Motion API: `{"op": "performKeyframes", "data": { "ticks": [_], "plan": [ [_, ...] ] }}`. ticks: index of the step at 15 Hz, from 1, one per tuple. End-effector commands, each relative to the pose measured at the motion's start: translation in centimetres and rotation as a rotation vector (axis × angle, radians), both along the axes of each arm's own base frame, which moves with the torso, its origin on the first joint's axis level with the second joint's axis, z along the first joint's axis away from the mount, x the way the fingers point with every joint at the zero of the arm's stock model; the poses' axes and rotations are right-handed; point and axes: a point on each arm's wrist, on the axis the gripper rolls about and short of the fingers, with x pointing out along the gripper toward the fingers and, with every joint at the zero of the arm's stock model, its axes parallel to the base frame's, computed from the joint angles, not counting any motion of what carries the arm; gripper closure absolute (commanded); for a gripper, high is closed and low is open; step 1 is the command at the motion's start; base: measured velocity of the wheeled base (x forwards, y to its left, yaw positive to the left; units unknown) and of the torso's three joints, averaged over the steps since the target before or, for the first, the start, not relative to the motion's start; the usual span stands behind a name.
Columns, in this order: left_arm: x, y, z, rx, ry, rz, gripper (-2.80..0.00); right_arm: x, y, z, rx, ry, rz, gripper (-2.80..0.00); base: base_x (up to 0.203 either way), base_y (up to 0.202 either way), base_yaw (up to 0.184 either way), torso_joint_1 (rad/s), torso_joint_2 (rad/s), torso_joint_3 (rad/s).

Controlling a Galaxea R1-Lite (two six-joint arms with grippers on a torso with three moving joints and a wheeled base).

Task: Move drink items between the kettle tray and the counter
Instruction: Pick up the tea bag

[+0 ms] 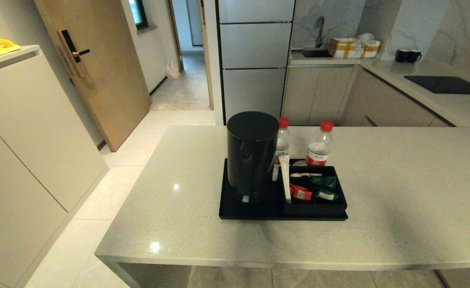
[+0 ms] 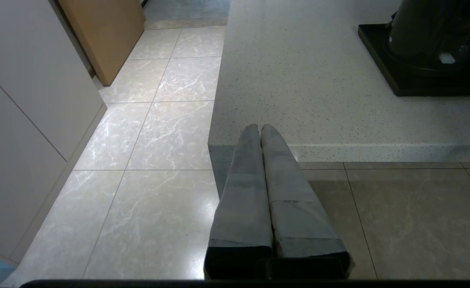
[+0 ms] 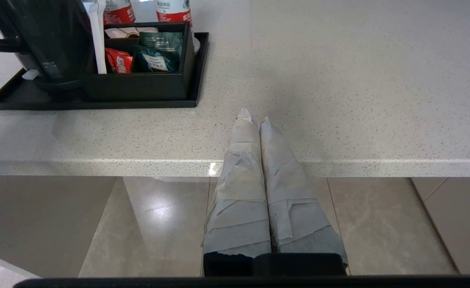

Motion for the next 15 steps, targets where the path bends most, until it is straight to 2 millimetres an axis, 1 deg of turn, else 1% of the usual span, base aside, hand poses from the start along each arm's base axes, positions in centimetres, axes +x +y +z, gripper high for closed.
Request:
{"op": "performKeyframes", "data": {
  "ticks": [1,15],
  "plan": [
    [0.01,0.00,0.01,0.000,0.001,0.001,0.00,0.00,0.00,0.00,-0.001,0.000,0.000,0.00,0.000,0.000,0.000,0.000,0.00,0.000],
    [0.01,0.00,0.01,0.000,0.001,0.001,0.00,0.00,0.00,0.01,0.022,-0.002,-0.001,0.00,0.000,0.000,0.000,0.000,0.00,0.000]
  ]
}}
